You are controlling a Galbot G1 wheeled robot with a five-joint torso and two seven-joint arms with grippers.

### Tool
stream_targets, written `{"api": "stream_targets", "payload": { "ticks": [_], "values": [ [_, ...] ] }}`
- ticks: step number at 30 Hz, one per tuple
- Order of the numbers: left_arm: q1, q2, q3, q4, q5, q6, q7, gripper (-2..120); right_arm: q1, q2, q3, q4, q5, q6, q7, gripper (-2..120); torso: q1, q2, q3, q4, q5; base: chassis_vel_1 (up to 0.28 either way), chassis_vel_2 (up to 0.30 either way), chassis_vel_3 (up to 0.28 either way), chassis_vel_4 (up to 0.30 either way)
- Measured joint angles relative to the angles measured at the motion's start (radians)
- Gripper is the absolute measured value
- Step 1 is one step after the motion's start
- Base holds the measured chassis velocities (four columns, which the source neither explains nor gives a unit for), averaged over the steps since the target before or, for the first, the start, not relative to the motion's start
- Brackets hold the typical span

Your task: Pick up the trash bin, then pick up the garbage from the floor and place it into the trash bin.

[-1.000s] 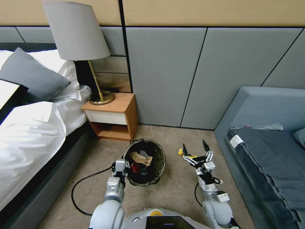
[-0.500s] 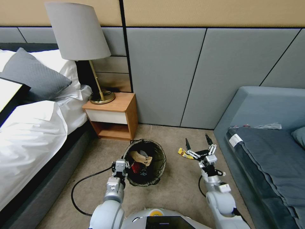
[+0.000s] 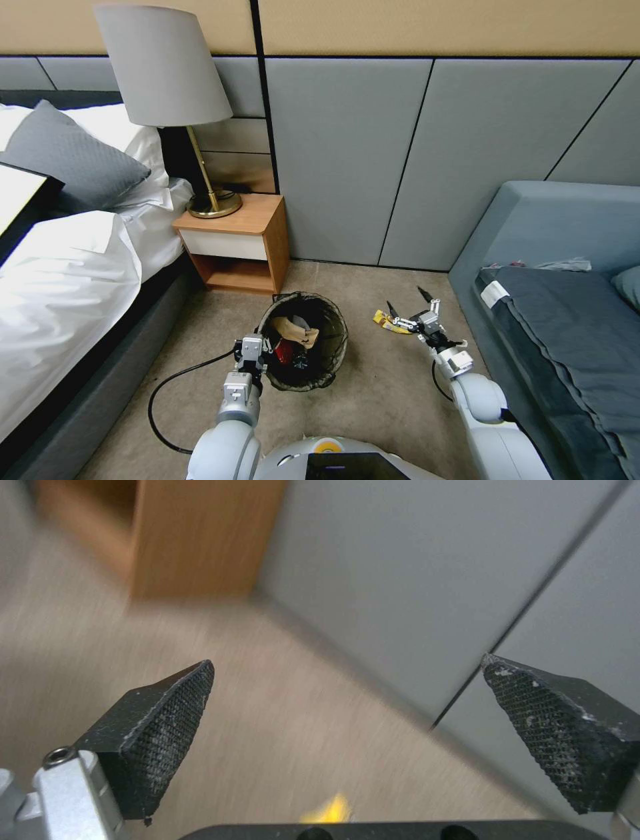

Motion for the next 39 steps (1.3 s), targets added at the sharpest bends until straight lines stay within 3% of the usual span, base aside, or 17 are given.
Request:
{"api": "stream_targets", "payload": {
  "ticks": [2,6,13,23,39],
  "values": [
    [0.001,0.000,0.000,0.000,0.001,0.000,0.000,0,0.063,-0.025,-0.007,-0.118,-0.047,0.009,-0.104,100,0.000,0.000,0.000,0.0000,0.0002,0.000,0.000,0.000,0.000],
    [0.003,-0.002,0.000,0.000,0.003,0.000,0.000,0,0.148,-0.055,-0.019,-0.238,-0.105,0.043,-0.195,100,0.000,0.000,0.000,0.0001,0.0001,0.000,0.000,0.000,0.000],
    [0.007,-0.006,0.001,0.002,0.009,0.000,0.000,0,0.245,-0.069,-0.037,-0.390,-0.191,0.083,-0.251,100,0.000,0.000,0.000,0.0001,-0.0001,0.000,0.000,0.000,0.000],
    [0.018,-0.012,-0.003,0.000,0.019,0.000,-0.001,0,0.352,-0.062,-0.068,-0.600,-0.248,0.111,-0.240,100,0.000,0.000,0.000,0.0000,0.0000,0.000,0.000,0.000,0.000],
    [0.031,-0.015,-0.003,-0.001,0.032,-0.004,-0.002,0,0.503,-0.017,-0.114,-0.851,-0.280,0.104,-0.101,100,0.000,0.000,0.000,0.0002,0.0000,0.000,0.000,0.000,0.000]
  ]
}}
